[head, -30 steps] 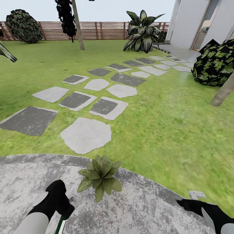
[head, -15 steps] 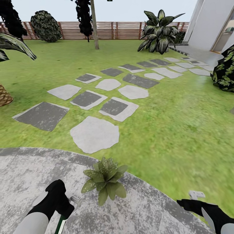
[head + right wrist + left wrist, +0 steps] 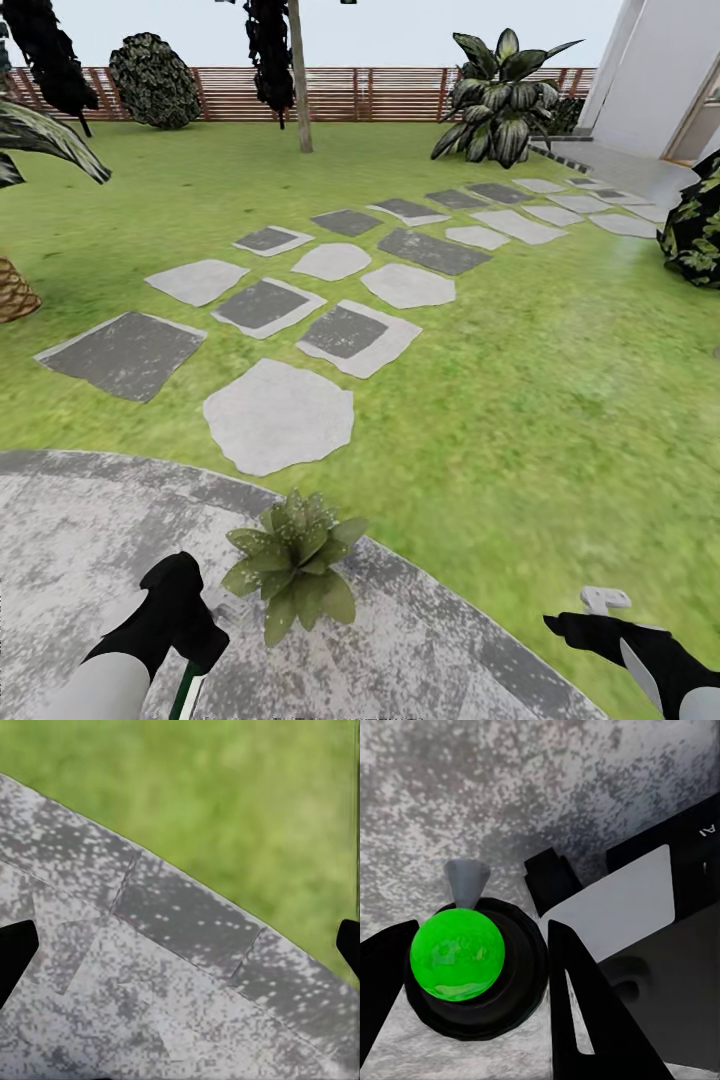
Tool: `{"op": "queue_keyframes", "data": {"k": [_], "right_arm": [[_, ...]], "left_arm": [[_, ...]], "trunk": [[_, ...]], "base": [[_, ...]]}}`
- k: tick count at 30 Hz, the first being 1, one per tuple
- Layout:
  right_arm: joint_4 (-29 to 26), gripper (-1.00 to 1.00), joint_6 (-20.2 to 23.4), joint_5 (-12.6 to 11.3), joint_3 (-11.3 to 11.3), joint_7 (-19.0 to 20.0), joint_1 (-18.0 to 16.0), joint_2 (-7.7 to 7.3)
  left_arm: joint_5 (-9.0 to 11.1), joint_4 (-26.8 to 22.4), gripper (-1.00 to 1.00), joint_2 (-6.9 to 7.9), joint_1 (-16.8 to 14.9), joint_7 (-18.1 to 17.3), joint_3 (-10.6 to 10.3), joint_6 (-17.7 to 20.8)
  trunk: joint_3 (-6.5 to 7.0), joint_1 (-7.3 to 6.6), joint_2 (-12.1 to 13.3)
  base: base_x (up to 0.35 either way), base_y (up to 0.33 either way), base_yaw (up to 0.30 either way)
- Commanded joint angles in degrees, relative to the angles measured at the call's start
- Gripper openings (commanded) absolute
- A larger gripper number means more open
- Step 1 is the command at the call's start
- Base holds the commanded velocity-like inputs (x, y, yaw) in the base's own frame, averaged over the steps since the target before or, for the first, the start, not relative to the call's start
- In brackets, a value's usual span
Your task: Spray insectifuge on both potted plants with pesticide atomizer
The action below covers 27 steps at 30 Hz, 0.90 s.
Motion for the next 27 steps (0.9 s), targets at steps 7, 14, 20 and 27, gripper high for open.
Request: {"op": "queue_keyframes", "data": {"k": [7,14,20,27], "right_arm": [[-0.10,1.00,0.37,0.22,-0.48,0.36,-0.01,0.03],[-0.11,1.00,0.37,0.22,-0.48,0.36,-0.02,0.03],[-0.10,1.00,0.37,0.22,-0.48,0.36,-0.02,0.03],[-0.11,1.00,0.37,0.22,-0.48,0.36,-0.02,0.03]], "left_arm": [[-0.52,-0.11,-1.00,-0.03,-0.04,-0.57,0.16,0.33],[-0.38,-2.10,-1.00,-0.04,-0.04,-0.57,0.16,0.25],[-0.34,-4.47,-1.00,-1.39,-0.04,-0.61,0.01,0.24],[-0.34,-4.56,-1.00,-1.71,-0.04,-0.57,-0.01,0.24]], "trunk": [[-0.04,-0.01,-0.02],[-0.04,-0.01,-0.02],[-0.04,-0.01,-0.02],[-0.04,-0.01,-0.02]], "base": [[-0.046,-0.200,0.239],[-0.001,-0.007,0.251],[0.000,-0.014,0.143],[0.000,-0.273,0.006]]}}
